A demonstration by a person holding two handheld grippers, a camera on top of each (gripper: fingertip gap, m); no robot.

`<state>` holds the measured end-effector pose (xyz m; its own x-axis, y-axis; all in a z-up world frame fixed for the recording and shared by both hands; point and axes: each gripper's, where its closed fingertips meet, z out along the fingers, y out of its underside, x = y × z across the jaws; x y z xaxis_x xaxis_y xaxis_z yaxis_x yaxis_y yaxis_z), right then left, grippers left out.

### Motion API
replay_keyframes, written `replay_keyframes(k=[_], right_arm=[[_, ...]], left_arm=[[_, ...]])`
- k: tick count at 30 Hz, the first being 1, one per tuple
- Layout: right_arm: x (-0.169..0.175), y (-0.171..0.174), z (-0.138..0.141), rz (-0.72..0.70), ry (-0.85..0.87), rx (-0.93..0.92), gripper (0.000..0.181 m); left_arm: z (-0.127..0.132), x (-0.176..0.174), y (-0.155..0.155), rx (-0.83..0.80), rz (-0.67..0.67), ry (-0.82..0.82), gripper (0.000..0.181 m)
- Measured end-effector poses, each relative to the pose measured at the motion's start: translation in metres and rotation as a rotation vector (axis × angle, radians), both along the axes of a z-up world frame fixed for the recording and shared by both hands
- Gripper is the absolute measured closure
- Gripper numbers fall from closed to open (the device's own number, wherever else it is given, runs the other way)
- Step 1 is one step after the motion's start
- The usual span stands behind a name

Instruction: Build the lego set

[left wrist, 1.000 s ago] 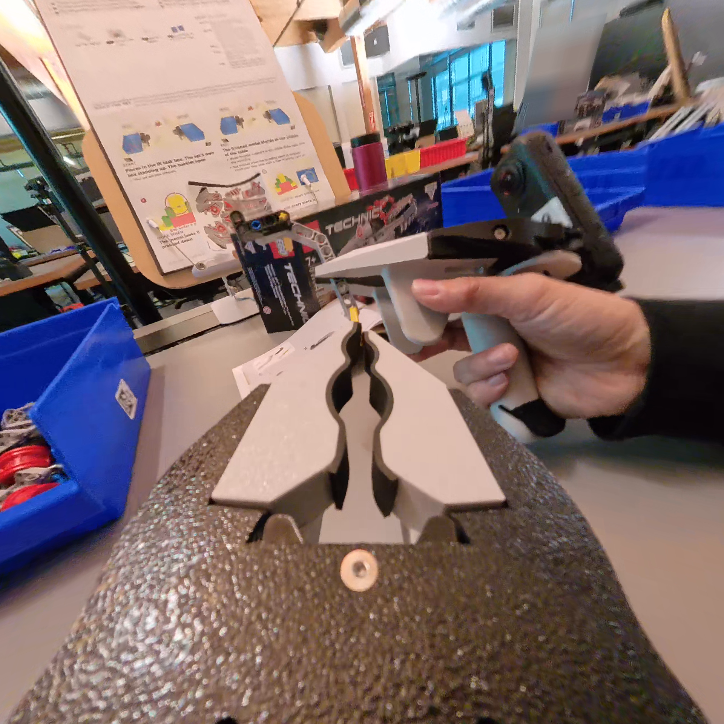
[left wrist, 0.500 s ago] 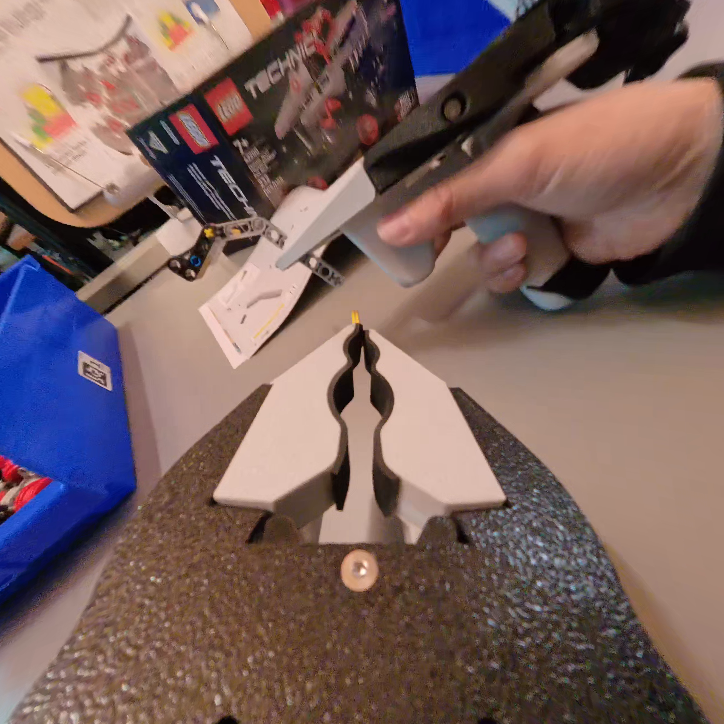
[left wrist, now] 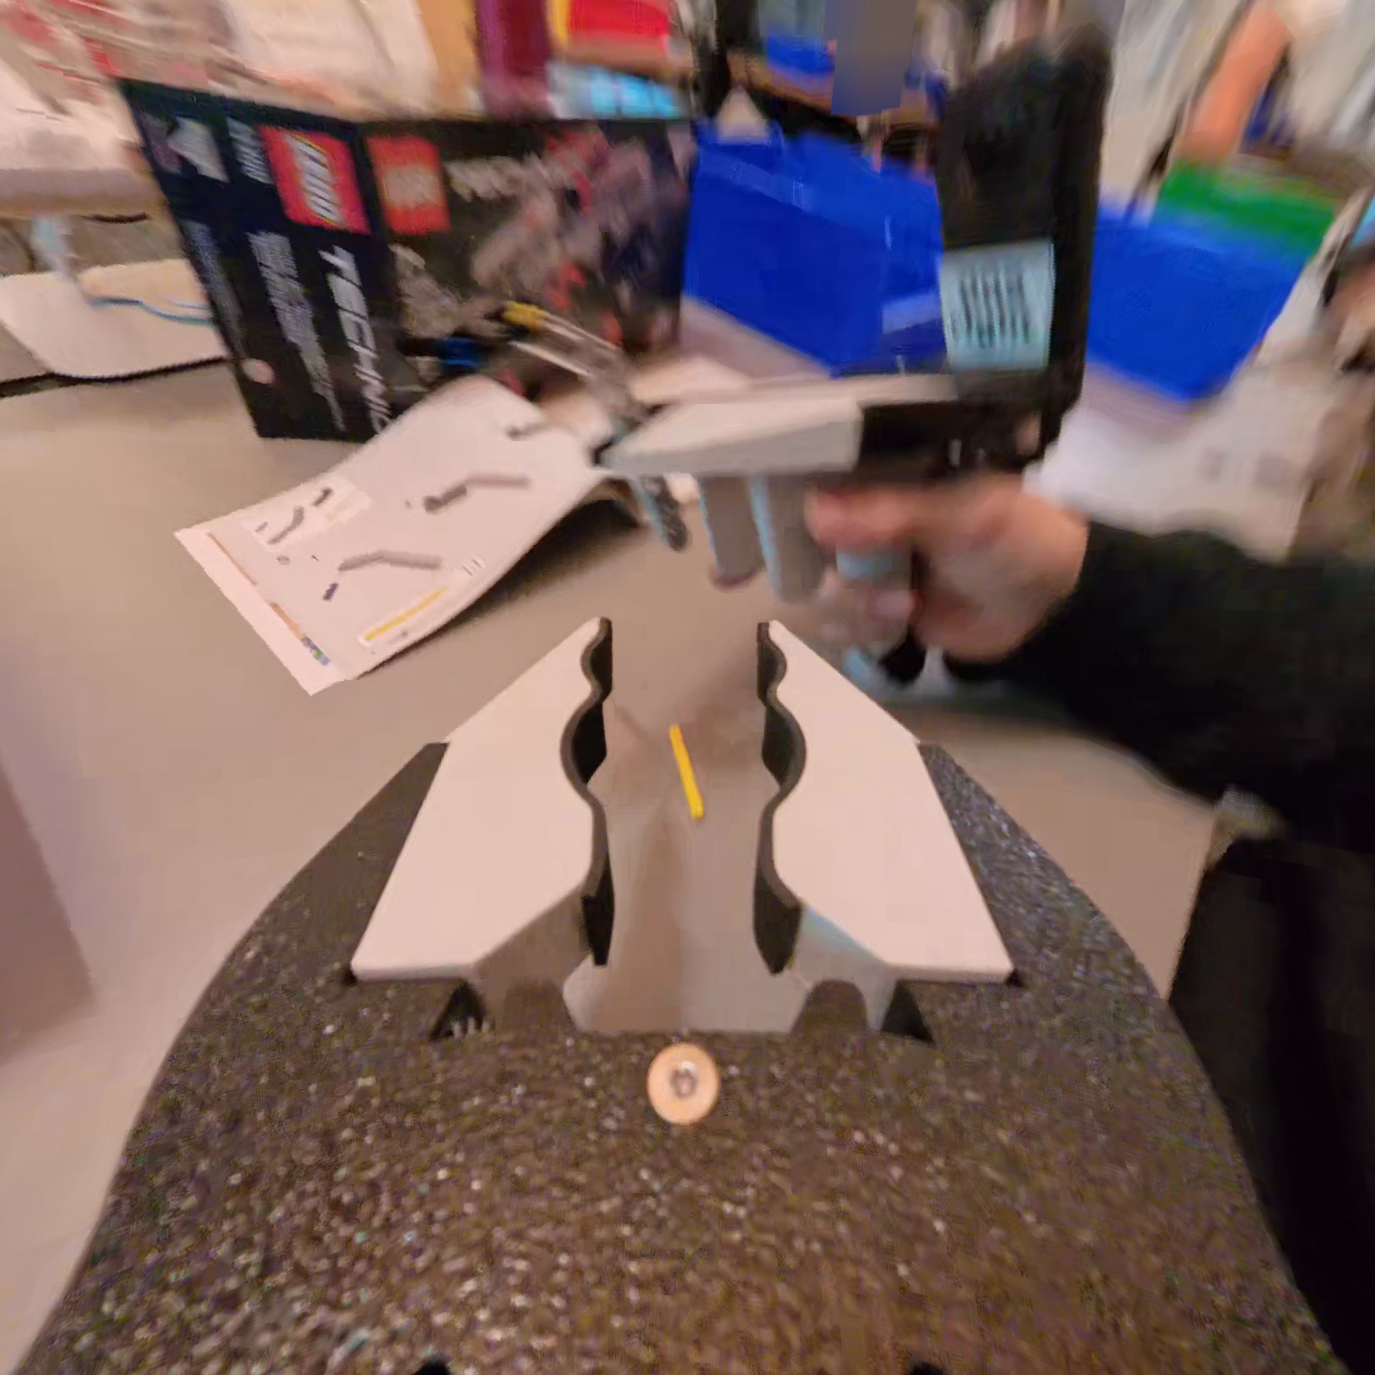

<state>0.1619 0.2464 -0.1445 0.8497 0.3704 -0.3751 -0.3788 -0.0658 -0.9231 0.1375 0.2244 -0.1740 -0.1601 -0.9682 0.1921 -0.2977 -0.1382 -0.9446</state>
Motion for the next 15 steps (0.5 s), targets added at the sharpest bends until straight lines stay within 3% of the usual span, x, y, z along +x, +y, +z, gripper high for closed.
replay_keyframes(k=[4,9,13,15], right_arm=[[0.001,0.0,0.005,-0.078,-0.115,0.056,0.175],[-0.001,0.001,0.006,-0.188,-0.352,0.088,0.176],[0.006,0.001,0.004,-0.317,-0.529,0.08,0.176],[0.012,0.001,0.003,-0.366,-0.594,0.061,0.176]], left_arm=[[0.03,0.011,0.021,-0.227,0.091,-0.102,0.141],[0.039,0.029,0.016,-0.148,0.126,-0.074,0.138],[0.044,0.042,0.016,-0.155,0.161,-0.087,0.163],[0.044,0.047,0.014,-0.155,0.165,-0.089,0.166]])
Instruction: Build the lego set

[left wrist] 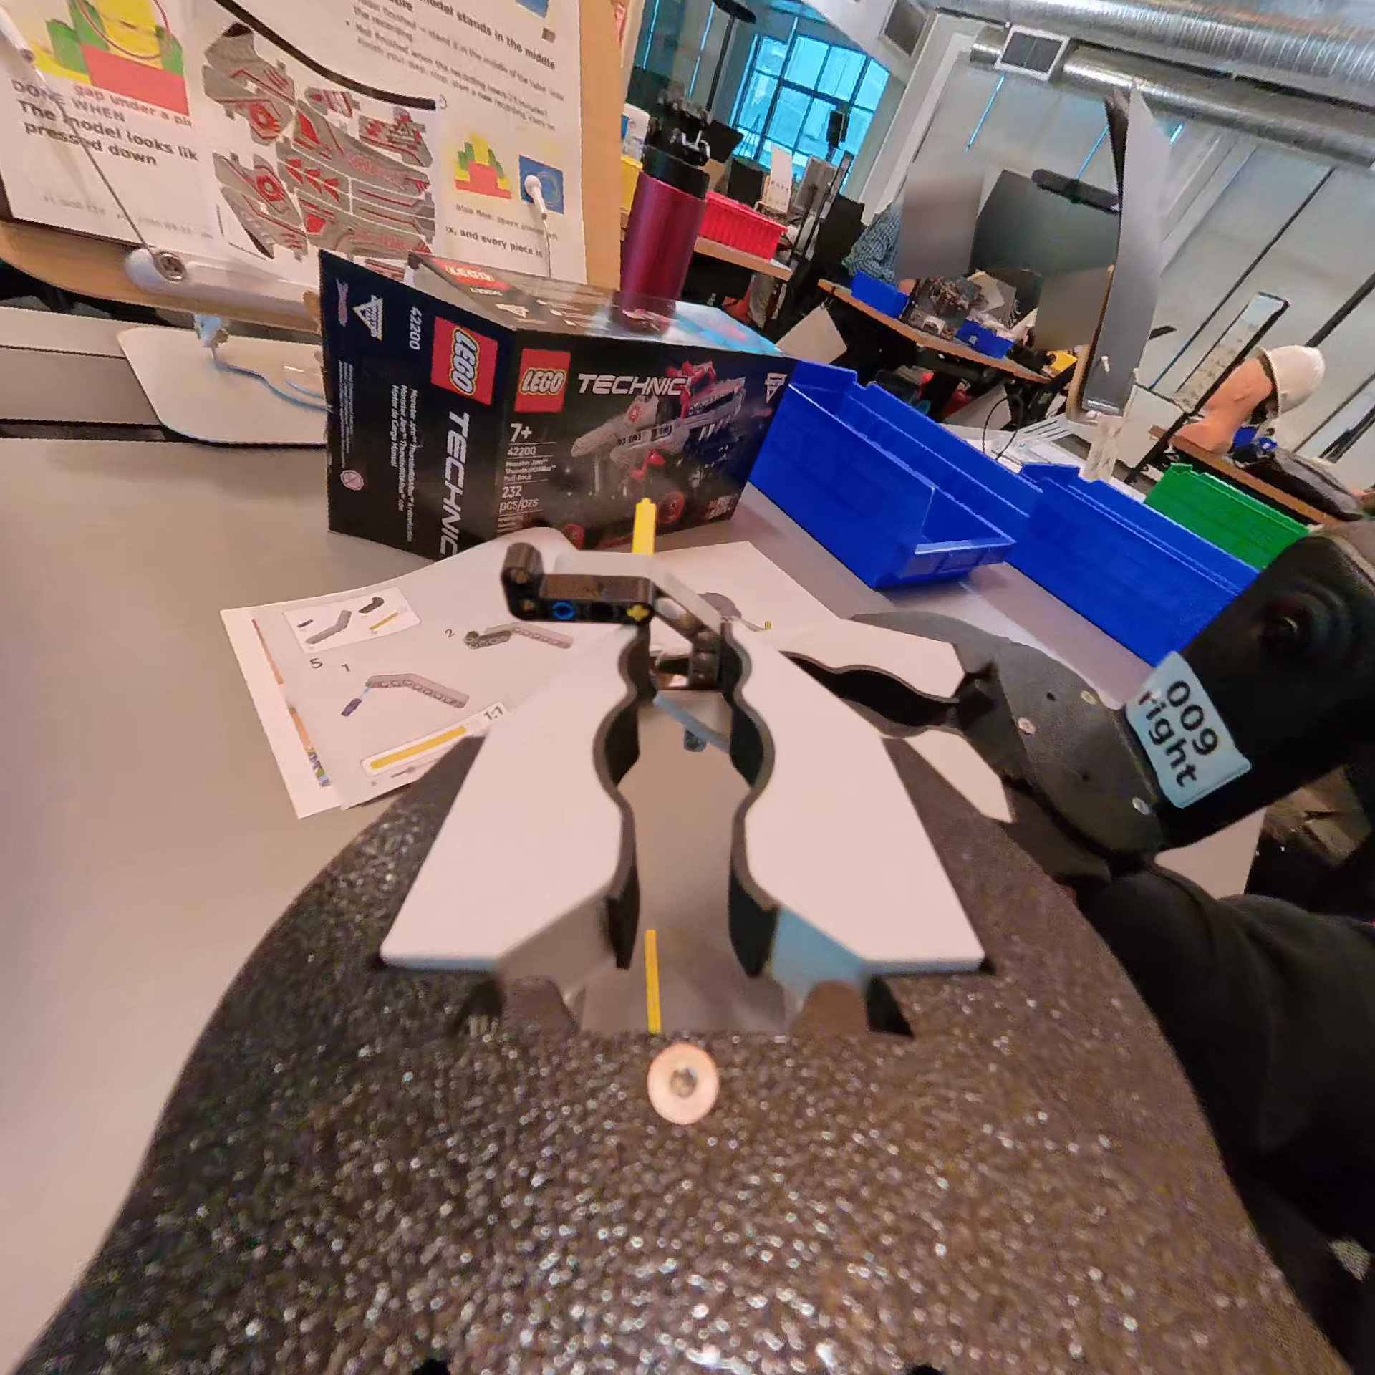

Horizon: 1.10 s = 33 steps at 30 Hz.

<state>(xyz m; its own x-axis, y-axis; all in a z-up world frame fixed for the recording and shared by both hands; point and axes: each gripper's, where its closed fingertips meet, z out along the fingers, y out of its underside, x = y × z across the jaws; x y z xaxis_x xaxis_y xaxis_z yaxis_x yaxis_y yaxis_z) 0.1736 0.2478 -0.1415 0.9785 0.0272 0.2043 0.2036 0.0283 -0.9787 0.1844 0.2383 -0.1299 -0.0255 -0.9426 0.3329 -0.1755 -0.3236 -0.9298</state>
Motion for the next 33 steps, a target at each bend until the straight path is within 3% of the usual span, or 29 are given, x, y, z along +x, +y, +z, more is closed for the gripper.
replay_keyframes(k=[5,14,17,19,24,28,33], right_arm=[[0.002,-0.003,0.002,0.018,-0.019,0.007,0.174],[-0.028,-0.024,0.008,0.596,0.537,-0.094,0.154],[-0.047,-0.034,0.014,0.721,0.523,-0.095,0.161],[-0.05,-0.033,0.01,0.699,0.457,-0.1,0.17],[-0.056,-0.035,0.007,0.698,0.354,-0.134,0.176],[-0.052,-0.036,0.008,0.686,0.338,-0.123,0.175],[-0.052,-0.036,0.006,0.673,0.306,-0.134,0.175]], left_arm=[[0.005,0.006,-0.007,0.066,-0.051,-0.032,0.172],[0.034,-0.02,-0.045,0.09,-0.598,-0.173,0.175],[0.033,-0.027,-0.057,0.059,-0.747,-0.186,0.175],[0.032,-0.031,-0.063,0.047,-0.809,-0.195,0.175],[0.029,-0.028,-0.057,0.068,-0.79,-0.17,0.174],[0.036,-0.026,-0.048,0.1,-0.721,-0.129,0.159],[0.023,-0.023,-0.053,0.148,-0.717,0.053,0.152]])
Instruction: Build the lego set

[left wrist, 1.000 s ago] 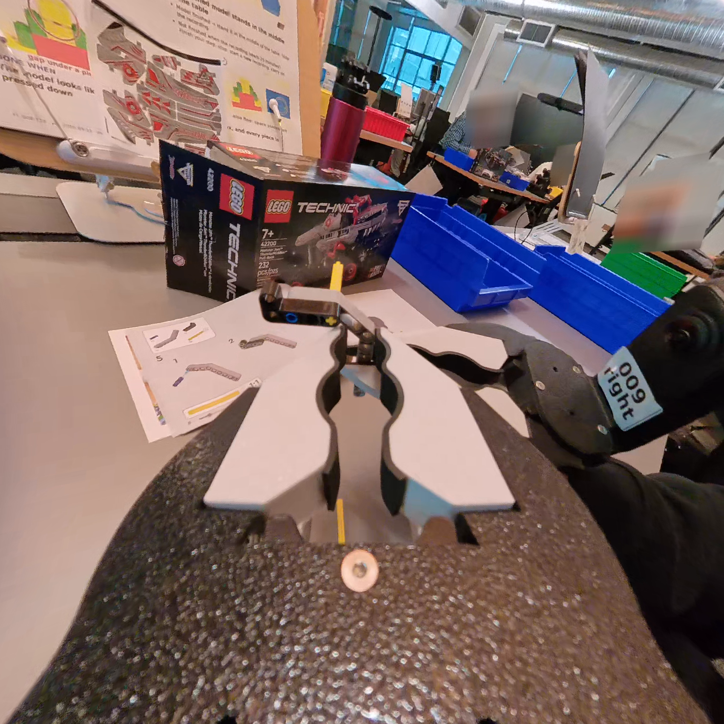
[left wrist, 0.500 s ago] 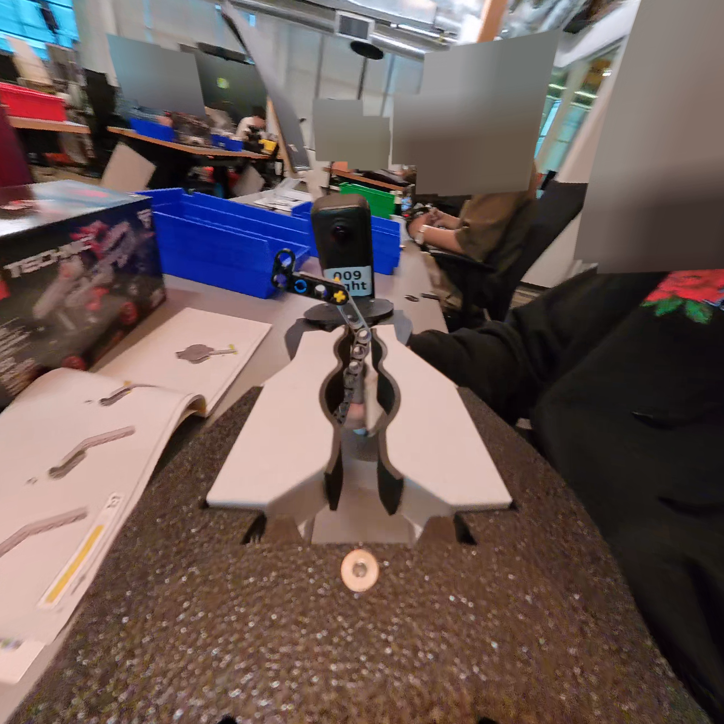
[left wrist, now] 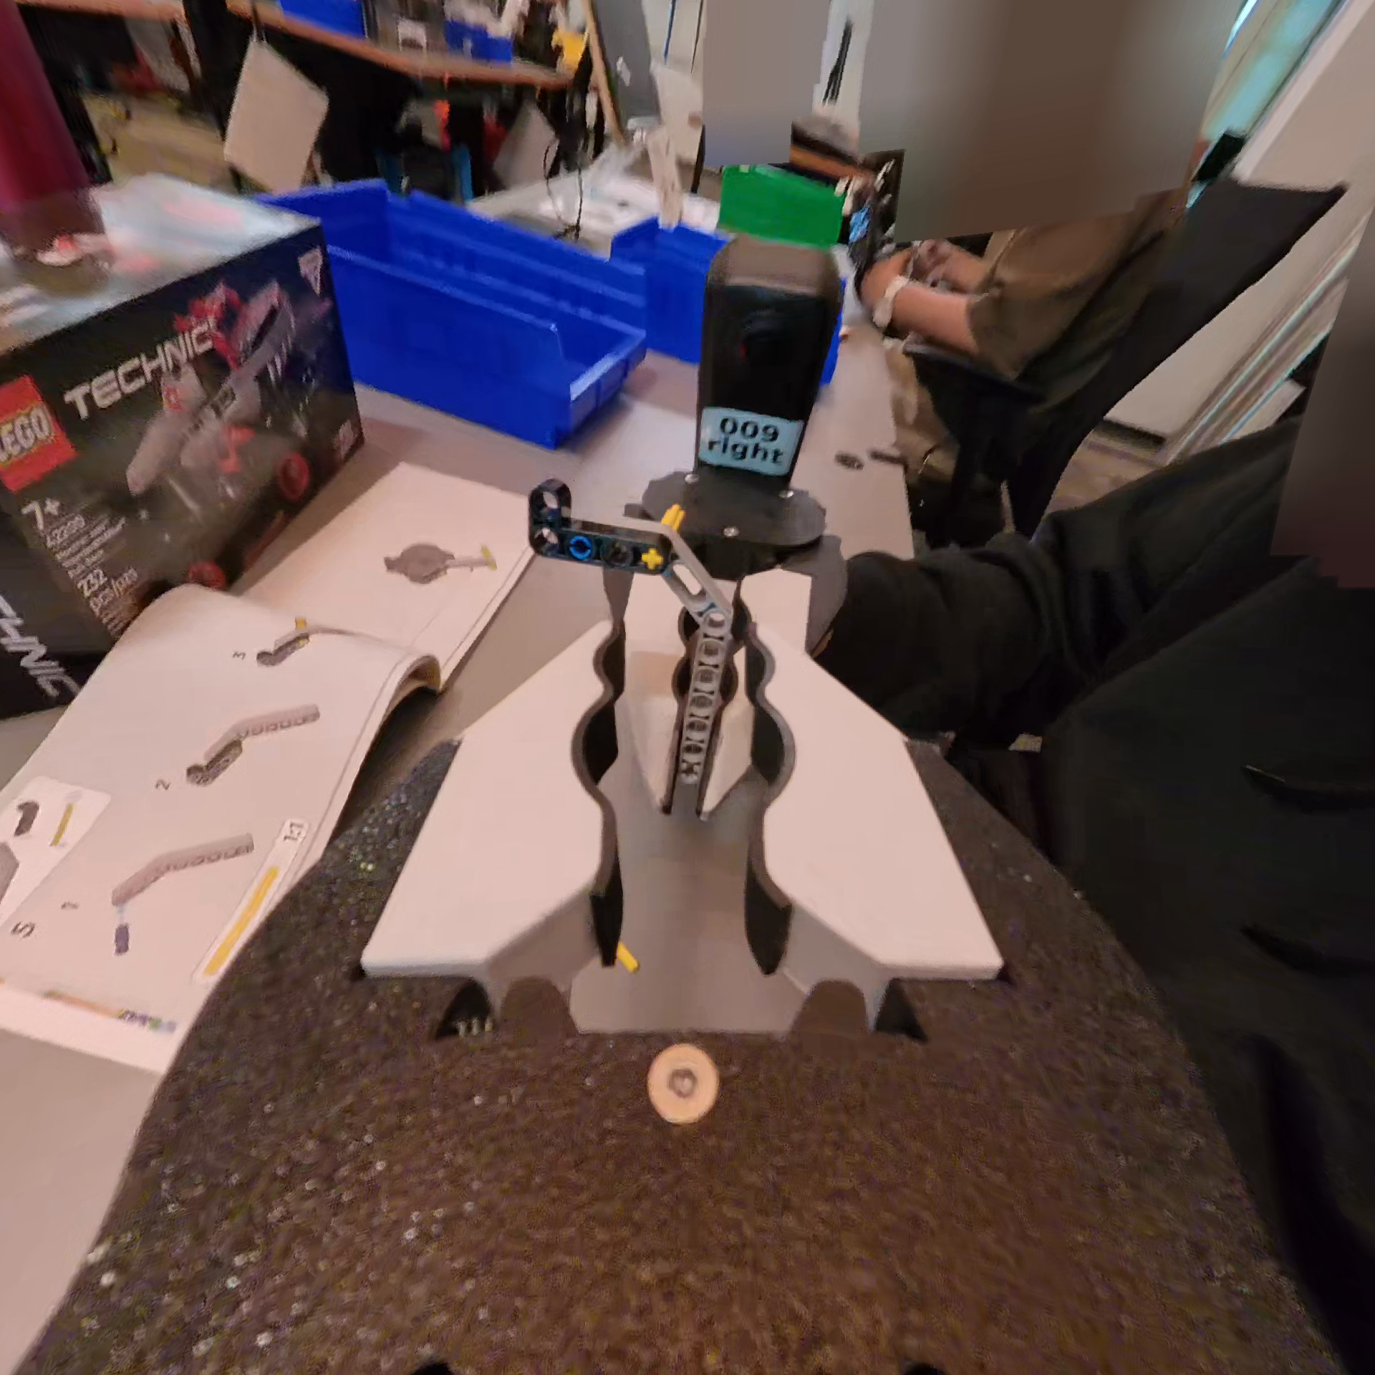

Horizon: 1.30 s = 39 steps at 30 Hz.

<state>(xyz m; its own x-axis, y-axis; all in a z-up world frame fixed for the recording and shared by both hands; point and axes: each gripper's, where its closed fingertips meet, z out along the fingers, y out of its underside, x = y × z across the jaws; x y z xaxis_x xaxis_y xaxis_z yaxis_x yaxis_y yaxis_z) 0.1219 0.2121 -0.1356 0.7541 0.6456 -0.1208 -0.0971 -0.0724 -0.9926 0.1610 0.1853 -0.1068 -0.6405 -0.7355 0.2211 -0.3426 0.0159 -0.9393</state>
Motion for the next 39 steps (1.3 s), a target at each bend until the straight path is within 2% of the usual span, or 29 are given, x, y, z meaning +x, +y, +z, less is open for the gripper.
replay_keyframes(k=[4,7,9,12,13,20,24,26,30,33,39], right_arm=[[-0.004,-0.001,-0.002,0.028,0.009,-0.01,0.176],[-0.001,-0.003,0.002,0.028,0.023,0.019,0.176],[-0.005,-0.008,0.005,0.076,0.066,0.017,0.174],[0.0,-0.01,0.017,0.073,0.154,0.053,0.166],[0.003,-0.01,0.019,0.067,0.169,0.063,0.169],[0.001,-0.009,0.017,0.03,0.09,0.102,0.163],[0.005,-0.009,0.02,0.005,0.079,0.137,0.166],[0.006,-0.008,0.02,-0.01,0.051,0.149,0.176],[0.009,-0.003,0.011,-0.049,-0.028,0.11,0.176],[0.012,-0.002,0.009,-0.065,-0.031,0.095,0.176],[0.005,-0.003,0.006,-0.012,-0.019,0.068,0.177]], left_arm=[[0.002,0.004,-0.007,0.049,-0.005,-0.01,0.164],[0.005,0.004,-0.012,0.034,-0.009,0.004,0.168],[0.006,0.002,-0.02,0.008,-0.044,0.014,0.169],[0.013,-0.002,-0.028,-0.062,-0.083,0.011,0.174],[0.015,0.0,-0.026,-0.083,-0.071,0.012,0.174],[0.014,0.006,-0.019,-0.246,0.0,0.1,0.174],[0.016,0.006,-0.016,-0.353,0.007,0.119,0.175],[0.017,0.003,-0.017,-0.391,-0.018,0.125,0.174],[0.011,0.003,-0.011,-0.36,-0.006,0.109,0.174],[0.012,0.004,-0.001,-0.342,0.037,0.106,0.165],[0.006,-0.001,-0.007,-0.155,0.015,0.098,0.172]])
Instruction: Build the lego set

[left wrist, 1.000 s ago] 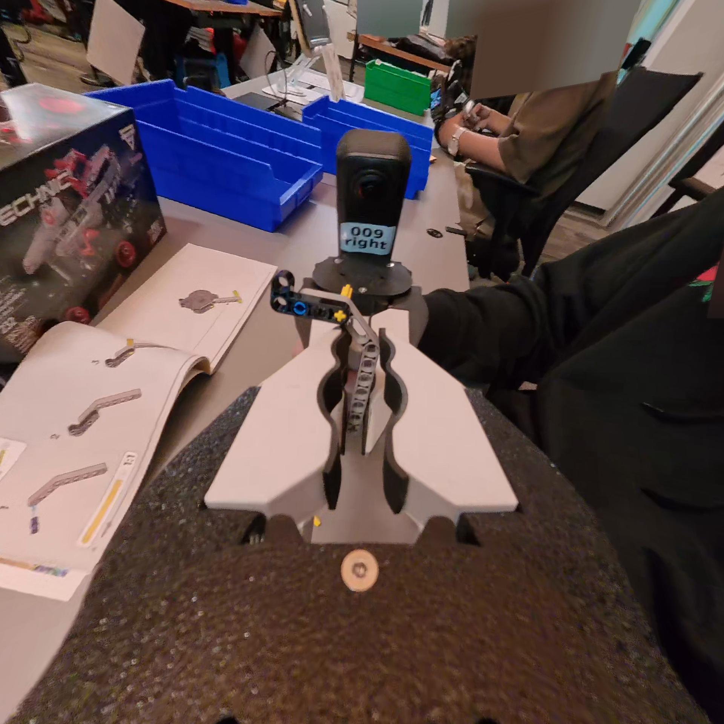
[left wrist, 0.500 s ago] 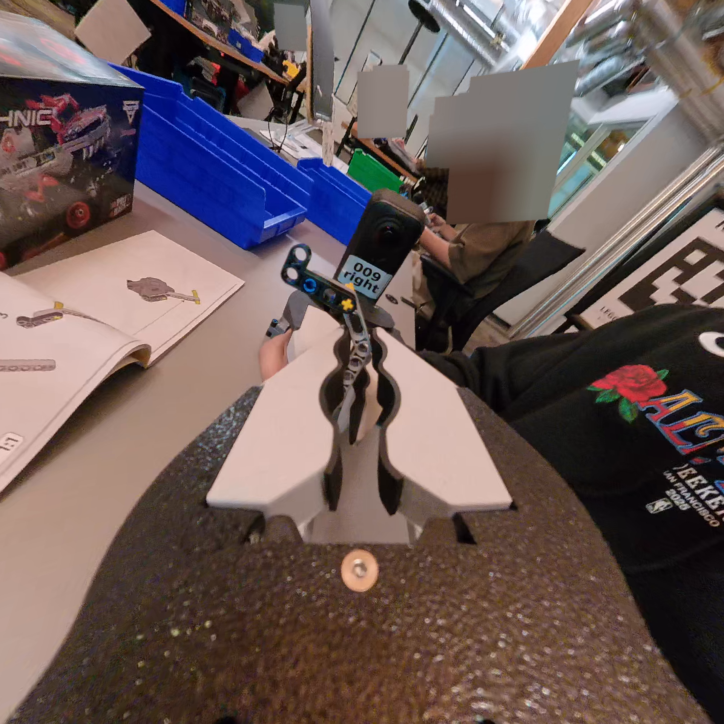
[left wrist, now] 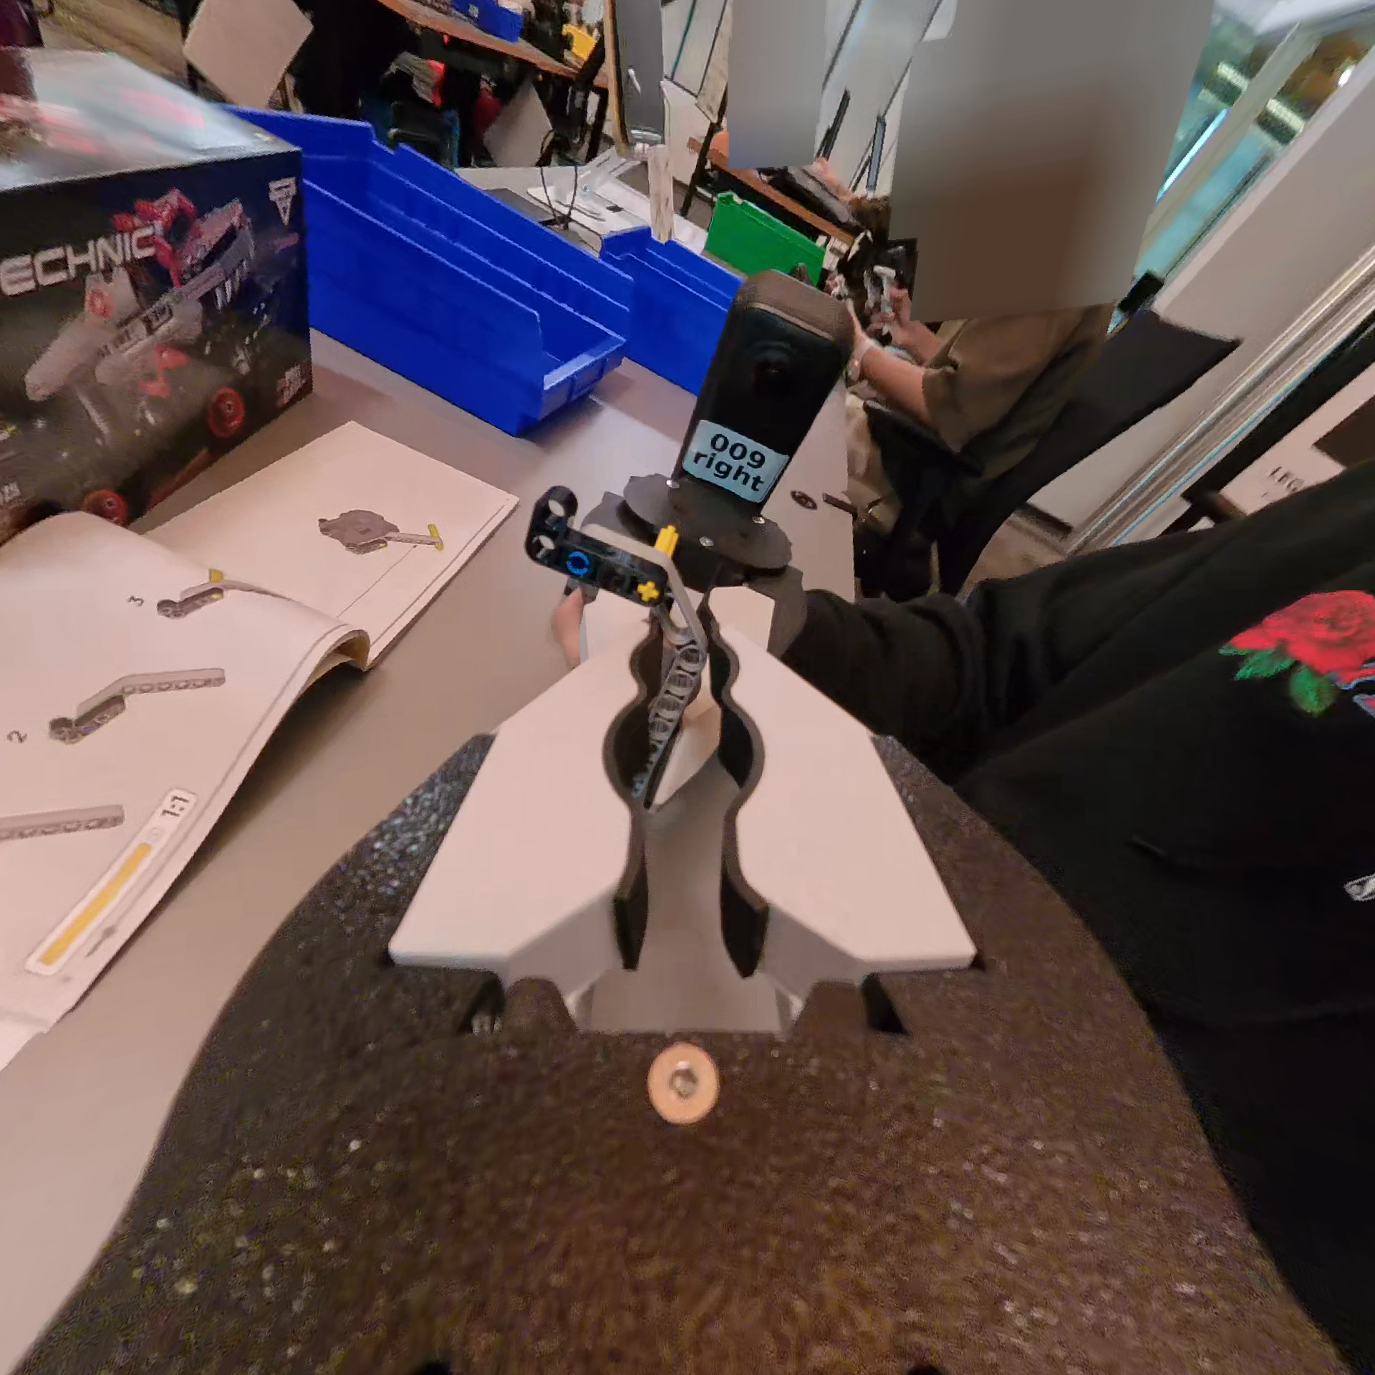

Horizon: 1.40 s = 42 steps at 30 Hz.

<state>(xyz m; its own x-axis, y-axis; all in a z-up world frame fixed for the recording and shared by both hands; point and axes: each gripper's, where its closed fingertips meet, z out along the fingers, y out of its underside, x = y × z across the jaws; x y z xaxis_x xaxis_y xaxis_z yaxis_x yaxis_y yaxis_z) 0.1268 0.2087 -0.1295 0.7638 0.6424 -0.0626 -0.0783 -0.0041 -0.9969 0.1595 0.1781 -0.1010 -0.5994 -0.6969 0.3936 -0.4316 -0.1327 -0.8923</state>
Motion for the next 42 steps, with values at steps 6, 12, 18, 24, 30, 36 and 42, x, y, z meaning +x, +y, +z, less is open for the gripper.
replay_keyframes(k=[6,12,18,24,30,36,42], right_arm=[[0.003,-0.003,0.012,0.001,0.091,0.054,0.166],[0.004,-0.002,0.011,-0.015,0.065,0.061,0.17],[0.01,-0.002,0.011,-0.002,0.108,-0.003,0.175],[0.02,-0.011,0.027,0.129,0.396,-0.033,0.176],[0.03,-0.017,0.031,0.191,0.467,-0.024,0.176],[0.046,0.003,-0.001,-0.027,0.279,-0.081,0.176],[0.061,0.015,-0.014,-0.181,0.177,-0.099,0.176]], left_arm=[[0.004,0.001,-0.006,-0.038,0.003,0.007,0.175],[0.003,0.005,-0.002,-0.148,0.024,0.047,0.175],[0.006,0.01,0.001,-0.234,0.043,0.048,0.174],[0.027,0.005,0.018,-0.219,0.105,-0.123,0.16],[-0.024,-0.016,0.034,0.171,0.165,-0.135,0.159],[-0.119,-0.036,0.042,0.492,0.228,0.121,0.154],[-0.151,-0.042,0.03,0.541,0.312,0.199,0.16]])
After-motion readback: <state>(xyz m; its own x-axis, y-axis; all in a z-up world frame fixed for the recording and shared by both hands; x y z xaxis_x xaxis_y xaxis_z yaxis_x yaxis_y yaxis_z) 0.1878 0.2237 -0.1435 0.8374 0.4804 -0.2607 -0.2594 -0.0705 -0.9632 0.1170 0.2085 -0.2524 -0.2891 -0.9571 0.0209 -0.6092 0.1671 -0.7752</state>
